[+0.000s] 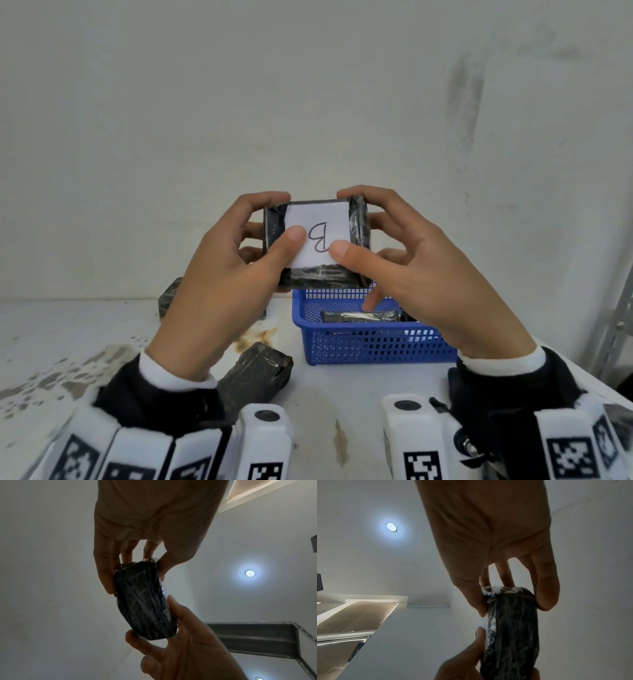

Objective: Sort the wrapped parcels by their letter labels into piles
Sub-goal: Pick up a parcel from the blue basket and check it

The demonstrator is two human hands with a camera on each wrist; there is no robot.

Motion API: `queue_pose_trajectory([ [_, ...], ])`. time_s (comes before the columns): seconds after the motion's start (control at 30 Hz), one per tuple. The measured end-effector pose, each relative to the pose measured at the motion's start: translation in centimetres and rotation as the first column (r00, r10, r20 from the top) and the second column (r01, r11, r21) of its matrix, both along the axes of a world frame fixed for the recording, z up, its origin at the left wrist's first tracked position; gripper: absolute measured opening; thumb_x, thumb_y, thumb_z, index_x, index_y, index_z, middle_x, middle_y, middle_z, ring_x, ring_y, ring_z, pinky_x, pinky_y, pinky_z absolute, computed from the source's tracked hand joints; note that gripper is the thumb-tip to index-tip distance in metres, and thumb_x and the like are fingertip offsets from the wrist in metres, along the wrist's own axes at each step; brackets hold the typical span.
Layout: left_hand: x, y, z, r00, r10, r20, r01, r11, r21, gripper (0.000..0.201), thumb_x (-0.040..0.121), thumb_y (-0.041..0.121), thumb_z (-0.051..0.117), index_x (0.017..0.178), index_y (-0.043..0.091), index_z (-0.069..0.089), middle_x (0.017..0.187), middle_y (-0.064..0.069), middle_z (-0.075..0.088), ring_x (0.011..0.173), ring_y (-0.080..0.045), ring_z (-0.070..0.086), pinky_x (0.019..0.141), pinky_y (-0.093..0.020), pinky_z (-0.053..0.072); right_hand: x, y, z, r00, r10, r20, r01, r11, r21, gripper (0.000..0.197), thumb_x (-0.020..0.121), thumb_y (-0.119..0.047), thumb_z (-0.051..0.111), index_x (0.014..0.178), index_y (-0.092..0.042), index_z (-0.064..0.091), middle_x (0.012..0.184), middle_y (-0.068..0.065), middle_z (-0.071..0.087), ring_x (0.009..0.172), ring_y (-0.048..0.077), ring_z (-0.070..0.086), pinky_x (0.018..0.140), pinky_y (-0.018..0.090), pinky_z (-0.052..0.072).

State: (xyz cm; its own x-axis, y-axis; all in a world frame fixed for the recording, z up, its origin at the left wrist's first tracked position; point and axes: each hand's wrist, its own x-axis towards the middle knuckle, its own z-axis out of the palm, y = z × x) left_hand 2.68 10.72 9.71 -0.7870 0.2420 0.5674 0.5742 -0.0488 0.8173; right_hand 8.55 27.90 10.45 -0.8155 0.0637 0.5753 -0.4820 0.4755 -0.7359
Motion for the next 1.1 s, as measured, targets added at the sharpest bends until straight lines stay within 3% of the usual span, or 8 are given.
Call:
queue_pose_trajectory([
  [0.27, 0.3, -0.2, 0.3, 1.000, 0.015, -0.006, -0.015, 1.000, 0.010, 0.031, 0.074, 0.049, 0.065, 0.103, 0.038, 0.065, 0.092, 0.005, 0.067, 0.069, -0.018, 0.069, 0.070, -0.051, 0.059, -0.4, -0.2, 0.0, 1.000, 0.000, -0.015, -0.001, 0.997, -0.076, 0.022, 0.088, -0.034, 0.070, 0.109, -0.039, 0.065, 0.105, -0.004, 0.070, 0.080, 0.031, 0.074, 0.063, 0.040, 0.063],
  [0.4, 0.5, 0.0, 0.3, 1.000, 0.008, -0.029, -0.007, 1.000, 0.010, 0.034, 0.070, 0.053, 0.065, 0.100, 0.037, 0.064, 0.093, 0.005, 0.067, 0.075, -0.030, 0.069, 0.064, -0.061, 0.056, -0.5, -0.3, 0.0, 0.998, -0.041, -0.047, 0.038, 0.997, -0.061, 0.014, 0.087, -0.040, 0.070, 0.100, -0.038, 0.065, 0.094, -0.009, 0.070, 0.075, 0.022, 0.072, 0.061, 0.035, 0.061],
  [0.57, 0.0, -0.1, 0.1, 0.989, -0.029, 0.146, 0.046, 0.992, -0.118, 0.071, 0.067, 0.087, 0.047, 0.112, 0.034, 0.064, 0.101, 0.009, 0.070, 0.083, -0.009, 0.072, 0.065, -0.031, 0.060, -0.4, -0.2, 0.0, 0.990, -0.077, -0.119, 0.076, 0.997, -0.007, 0.016, 0.086, -0.041, 0.071, 0.100, -0.041, 0.064, 0.102, -0.012, 0.070, 0.083, 0.014, 0.066, 0.081, 0.042, 0.061],
  [0.67, 0.1, -0.3, 0.6, 0.953, -0.119, 0.279, 0.150, 0.985, -0.090, 0.050, 0.082, 0.063, 0.051, 0.109, 0.024, 0.068, 0.097, -0.006, 0.074, 0.079, -0.025, 0.074, 0.071, -0.039, 0.062, -0.4, -0.3, 0.0, 0.991, -0.066, -0.117, 0.069, 0.997, 0.020, 0.032, 0.083, -0.048, 0.070, 0.113, -0.047, 0.060, 0.113, -0.018, 0.069, 0.098, 0.006, 0.066, 0.090, 0.034, 0.057],
  [0.77, -0.4, -0.7, 0.7, 0.955, -0.186, 0.230, 0.178, 0.982, 0.057, 0.034, 0.087, 0.037, 0.058, 0.111, 0.015, 0.067, 0.101, -0.009, 0.074, 0.087, -0.027, 0.073, 0.074, -0.036, 0.062, -0.7, -0.4, -0.1, 0.998, -0.034, -0.059, 0.033, 0.999, -0.017, 0.060, 0.074, -0.069, 0.061, 0.131, -0.055, 0.051, 0.132, -0.015, 0.063, 0.114, 0.006, 0.064, 0.099, 0.034, 0.053],
  [0.87, -0.5, -1.0, 0.6, 0.969, -0.194, 0.153, 0.181, 0.979, 0.095, 0.043, 0.078, 0.037, 0.061, 0.115, 0.016, 0.063, 0.101, -0.006, 0.075, 0.096, -0.020, 0.072, 0.084, -0.035, 0.059, -0.6, -0.5, 0.0, 1.000, -0.022, -0.021, 0.020, 0.997, -0.068, 0.054, 0.078, -0.065, 0.063, 0.129, -0.047, 0.059, 0.117, -0.004, 0.073, 0.101, 0.012, 0.072, 0.094, 0.038, 0.056],
  [0.93, -0.3, -1.0, 0.6, 0.973, -0.200, 0.118, 0.190, 0.978, 0.087, 0.044, 0.077, 0.039, 0.060, 0.115, 0.018, 0.063, 0.100, -0.004, 0.076, 0.097, -0.017, 0.072, 0.087, -0.034, 0.058, -0.5, -0.5, 0.1, 0.999, -0.027, -0.028, 0.024, 0.995, -0.094, 0.047, 0.079, -0.053, 0.067, 0.123, -0.040, 0.063, 0.104, -0.002, 0.077, 0.088, 0.012, 0.075, 0.086, 0.030, 0.058],
  [1.1, -0.2, -0.8, 0.5, 0.973, -0.212, 0.094, 0.202, 0.974, 0.106, 0.044, 0.078, 0.042, 0.057, 0.112, 0.015, 0.064, 0.095, -0.004, 0.076, 0.091, -0.013, 0.071, 0.088, -0.032, 0.057, -0.2, -0.6, 0.2, 0.999, -0.029, -0.029, 0.026, 0.994, -0.111, 0.045, 0.067, -0.057, 0.063, 0.107, -0.036, 0.066, 0.096, -0.003, 0.077, 0.077, 0.013, 0.074, 0.081, 0.023, 0.057],
])
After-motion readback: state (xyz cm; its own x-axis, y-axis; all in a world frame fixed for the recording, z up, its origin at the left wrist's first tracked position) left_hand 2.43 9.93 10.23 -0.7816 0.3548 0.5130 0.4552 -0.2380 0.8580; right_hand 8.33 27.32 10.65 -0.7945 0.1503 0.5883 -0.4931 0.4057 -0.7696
